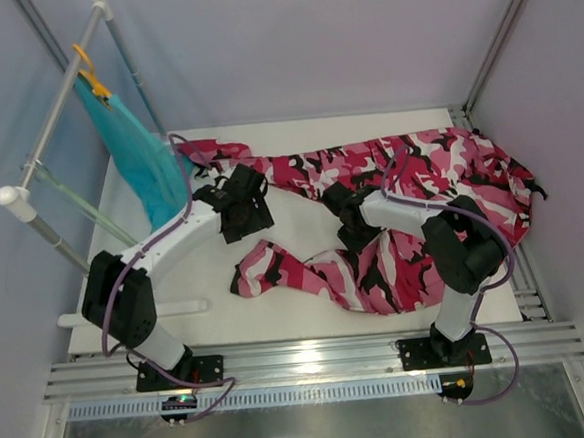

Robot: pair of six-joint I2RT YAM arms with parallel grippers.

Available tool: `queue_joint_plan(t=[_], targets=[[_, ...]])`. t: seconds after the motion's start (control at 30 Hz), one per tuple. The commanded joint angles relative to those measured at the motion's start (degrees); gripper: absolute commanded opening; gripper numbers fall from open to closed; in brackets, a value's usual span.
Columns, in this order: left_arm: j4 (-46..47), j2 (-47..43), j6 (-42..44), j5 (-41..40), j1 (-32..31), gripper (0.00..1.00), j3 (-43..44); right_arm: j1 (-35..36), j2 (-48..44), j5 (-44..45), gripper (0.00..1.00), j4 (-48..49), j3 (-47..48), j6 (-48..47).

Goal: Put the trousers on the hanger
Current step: Fold the trousers

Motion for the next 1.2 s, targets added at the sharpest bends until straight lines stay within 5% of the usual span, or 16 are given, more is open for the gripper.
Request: queue_joint_plan(t=[0.0, 0.3, 1.17], targets=[[2.72, 4.76, -6.95, 1.32, 0.07, 0.74, -0.38, 0.24, -2.84, 0.37, 0.04, 2.74, -3.26, 0.68], [2.38, 16.54, -9.59, 1.85, 0.07, 0.75, 4.62, 0.15, -5.13, -0.33, 0.04, 5.64, -5.99, -1.26], [-5.80, 22.70, -9.85, 2.03, -0.19, 0.61, 11.30, 0.06, -3.99, 0.28, 0.04, 5.65, -6.17, -2.31]])
